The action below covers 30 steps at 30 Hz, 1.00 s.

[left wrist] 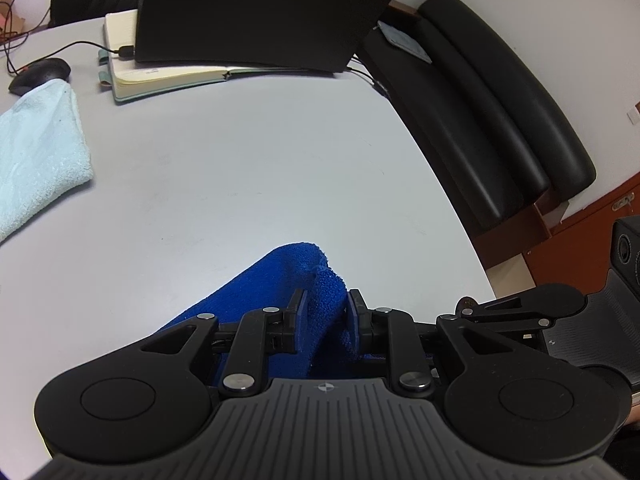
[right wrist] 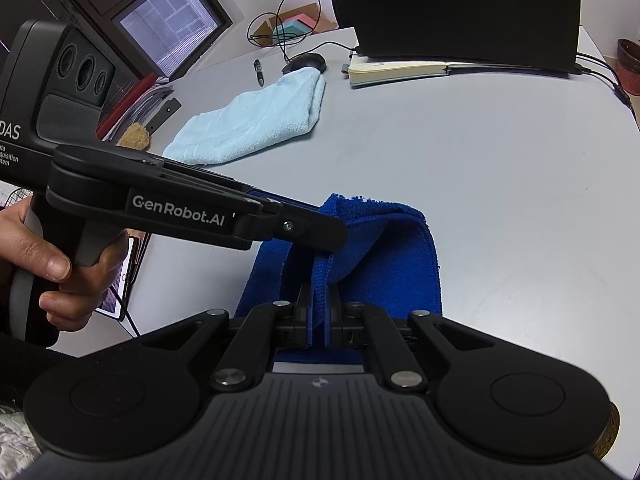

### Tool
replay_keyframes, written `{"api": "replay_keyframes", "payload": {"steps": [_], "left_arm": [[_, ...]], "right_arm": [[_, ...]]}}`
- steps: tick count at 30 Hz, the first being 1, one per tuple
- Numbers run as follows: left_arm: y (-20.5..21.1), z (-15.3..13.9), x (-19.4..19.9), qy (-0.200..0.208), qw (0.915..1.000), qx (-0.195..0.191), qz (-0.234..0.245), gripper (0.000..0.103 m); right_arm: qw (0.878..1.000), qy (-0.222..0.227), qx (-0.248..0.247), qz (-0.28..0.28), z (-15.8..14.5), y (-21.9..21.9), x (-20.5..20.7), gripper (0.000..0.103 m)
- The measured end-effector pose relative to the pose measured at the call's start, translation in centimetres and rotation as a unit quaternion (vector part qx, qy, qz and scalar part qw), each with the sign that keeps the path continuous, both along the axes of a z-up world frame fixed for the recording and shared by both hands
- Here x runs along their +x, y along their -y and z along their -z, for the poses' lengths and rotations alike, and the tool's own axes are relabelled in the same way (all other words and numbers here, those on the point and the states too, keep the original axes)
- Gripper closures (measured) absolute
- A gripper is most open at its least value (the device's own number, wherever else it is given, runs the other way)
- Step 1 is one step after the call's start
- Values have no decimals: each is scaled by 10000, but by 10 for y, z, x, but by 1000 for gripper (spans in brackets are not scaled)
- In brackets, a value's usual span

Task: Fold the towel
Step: 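Hold the towel edge with both grippers and lift it off the table, then pull the grippers apart, shaking the blue towel open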

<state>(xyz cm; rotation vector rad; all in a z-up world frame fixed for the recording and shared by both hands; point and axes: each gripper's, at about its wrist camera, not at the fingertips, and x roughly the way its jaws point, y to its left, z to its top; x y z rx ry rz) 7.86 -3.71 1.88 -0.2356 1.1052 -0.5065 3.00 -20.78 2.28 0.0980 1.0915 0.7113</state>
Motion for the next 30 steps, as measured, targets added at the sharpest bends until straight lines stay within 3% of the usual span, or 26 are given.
{"api": "replay_keyframes", "payload": {"steps": [5,9,20,30], "left_arm": [[-6,0,1,18,9999,-74,-132,83],[-9,0,0,44,9998,-83,-147,96],[-10,-3,-4,229,9995,87,-216,100],[-32,-17,-5,370,9975,87,-588,100]], "right_arm": [[10000,-25,-17,-23,2,0,1,98],[10000,-29,-31,-25,2,1,1,98],[10000,-13,-65,39,1,6,1,98],[9994,42,-179,307,-2,15,5,98]]}}
